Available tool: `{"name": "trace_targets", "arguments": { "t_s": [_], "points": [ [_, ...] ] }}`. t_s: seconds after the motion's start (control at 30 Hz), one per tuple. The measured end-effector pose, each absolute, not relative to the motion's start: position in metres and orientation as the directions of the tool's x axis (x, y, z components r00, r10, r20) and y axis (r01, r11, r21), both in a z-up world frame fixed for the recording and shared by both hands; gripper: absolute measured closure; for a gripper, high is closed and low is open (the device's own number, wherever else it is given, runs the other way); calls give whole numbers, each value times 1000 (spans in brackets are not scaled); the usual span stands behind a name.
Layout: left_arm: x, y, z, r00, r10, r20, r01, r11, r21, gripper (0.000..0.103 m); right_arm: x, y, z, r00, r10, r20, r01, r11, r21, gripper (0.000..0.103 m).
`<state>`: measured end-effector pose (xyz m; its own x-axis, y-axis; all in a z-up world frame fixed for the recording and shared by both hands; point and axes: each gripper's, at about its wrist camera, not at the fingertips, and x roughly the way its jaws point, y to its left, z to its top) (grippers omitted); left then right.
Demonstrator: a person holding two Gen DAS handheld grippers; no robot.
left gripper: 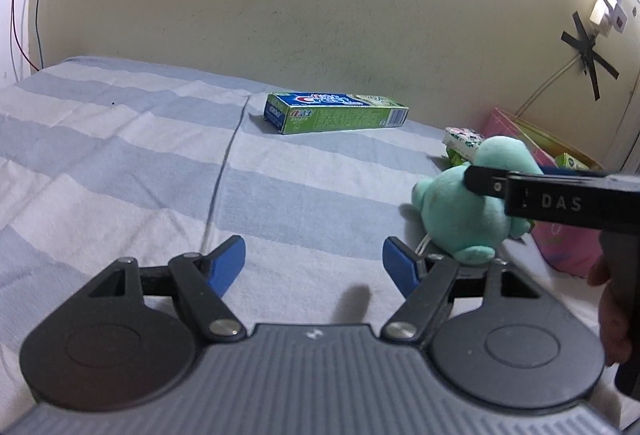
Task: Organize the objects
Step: 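Move both grippers to the mint plush toy on the bed, then close both grippers on the mint plush toy and lift it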
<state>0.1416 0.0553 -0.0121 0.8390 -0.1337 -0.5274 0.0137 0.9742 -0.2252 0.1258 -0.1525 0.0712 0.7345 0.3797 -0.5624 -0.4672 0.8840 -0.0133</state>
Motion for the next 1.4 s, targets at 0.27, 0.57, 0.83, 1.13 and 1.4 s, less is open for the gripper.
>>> {"name": "trace_targets", "arguments": {
  "t_s": [0.27,0.57,0.83,1.13,1.4],
  "points": [
    [136,101,-14,854,-219,-473,-40,877,-479,25,46,-130,85,729,510,-457,-635,753,-171,38],
    [98,155,4,891,-149,-428,-106,850,-516,25,-27,-106,78,506,730,-459,-844,530,-88,26],
    [88,145,5,854,-301,-425,7,822,-569,25,14,-156,82,593,698,-403,-736,672,82,24],
    [105,104,-5,791,-378,-482,46,821,-569,16,97,-170,50,472,747,-468,-579,663,474,23],
    [114,105,-17,784,-386,-486,33,807,-589,37,124,-151,12,286,859,-424,-496,511,702,33]
  ]
}}
